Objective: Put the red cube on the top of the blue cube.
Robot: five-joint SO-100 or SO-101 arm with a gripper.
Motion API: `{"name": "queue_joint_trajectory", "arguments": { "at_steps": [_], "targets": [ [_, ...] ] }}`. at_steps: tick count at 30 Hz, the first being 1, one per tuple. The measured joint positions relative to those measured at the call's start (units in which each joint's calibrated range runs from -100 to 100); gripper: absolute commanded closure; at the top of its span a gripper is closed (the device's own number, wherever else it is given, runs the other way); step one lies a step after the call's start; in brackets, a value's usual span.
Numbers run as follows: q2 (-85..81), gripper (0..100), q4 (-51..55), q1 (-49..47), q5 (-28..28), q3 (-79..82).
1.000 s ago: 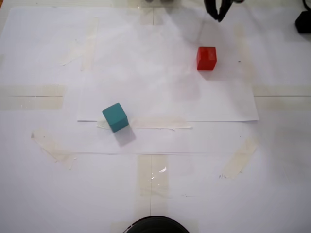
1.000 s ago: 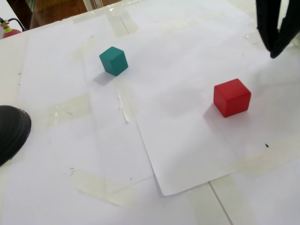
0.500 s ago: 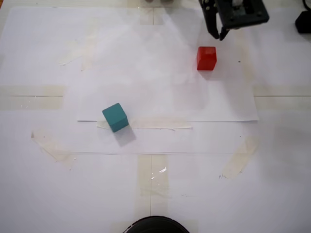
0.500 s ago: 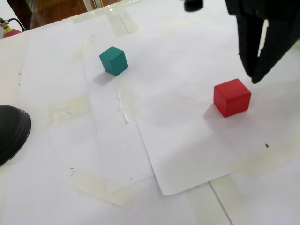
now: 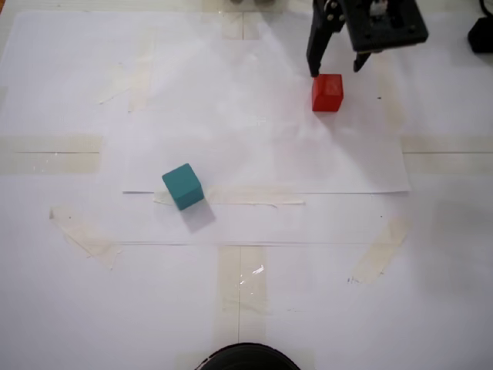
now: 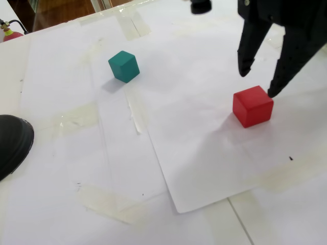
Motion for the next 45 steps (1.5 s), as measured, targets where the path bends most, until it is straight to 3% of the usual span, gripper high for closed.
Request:
{"name": "queue_joint_trajectory", "arguments": {
  "at_steps": [31, 45],
  "targets": [
    [6.77, 71, -13.26, -0.80, 0.00, 7.68],
    [7.64, 77, -17.08, -0.73, 0.00, 10.39]
  ]
}}
